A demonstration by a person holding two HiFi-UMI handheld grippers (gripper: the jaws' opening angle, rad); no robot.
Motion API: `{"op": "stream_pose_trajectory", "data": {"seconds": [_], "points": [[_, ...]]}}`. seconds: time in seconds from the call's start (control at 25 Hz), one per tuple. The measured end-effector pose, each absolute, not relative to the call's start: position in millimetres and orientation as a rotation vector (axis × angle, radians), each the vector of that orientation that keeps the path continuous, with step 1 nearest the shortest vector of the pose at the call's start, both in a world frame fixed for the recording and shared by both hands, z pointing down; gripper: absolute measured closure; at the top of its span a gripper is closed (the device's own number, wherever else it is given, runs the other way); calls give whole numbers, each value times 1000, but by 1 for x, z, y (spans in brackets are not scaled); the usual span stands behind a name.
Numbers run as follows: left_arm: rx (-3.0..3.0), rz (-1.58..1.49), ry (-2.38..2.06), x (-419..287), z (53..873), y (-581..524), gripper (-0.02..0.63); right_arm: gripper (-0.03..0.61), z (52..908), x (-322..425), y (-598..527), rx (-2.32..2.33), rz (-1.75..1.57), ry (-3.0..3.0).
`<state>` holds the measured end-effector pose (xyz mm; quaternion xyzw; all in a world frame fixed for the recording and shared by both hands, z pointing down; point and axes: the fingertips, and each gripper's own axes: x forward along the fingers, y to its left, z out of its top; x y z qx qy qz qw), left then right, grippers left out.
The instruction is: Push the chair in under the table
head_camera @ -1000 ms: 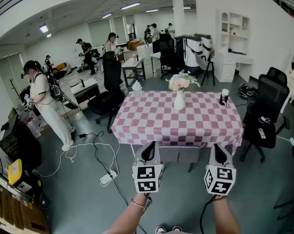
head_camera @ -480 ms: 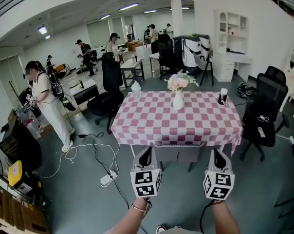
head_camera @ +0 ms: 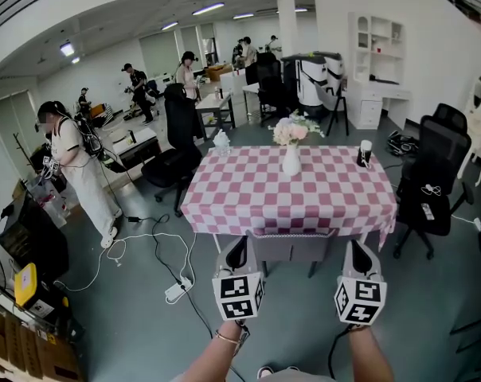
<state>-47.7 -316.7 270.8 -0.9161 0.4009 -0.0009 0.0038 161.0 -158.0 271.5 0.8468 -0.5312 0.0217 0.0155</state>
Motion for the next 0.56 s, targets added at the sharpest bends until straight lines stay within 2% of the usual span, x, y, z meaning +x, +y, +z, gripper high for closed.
{"op": "stream_pose_trajectory", "data": {"seconds": [0.56], "points": [[-2960, 11, 1206, -38, 284, -310, 614, 569, 272, 158, -150, 2642, 32, -1642]]}}
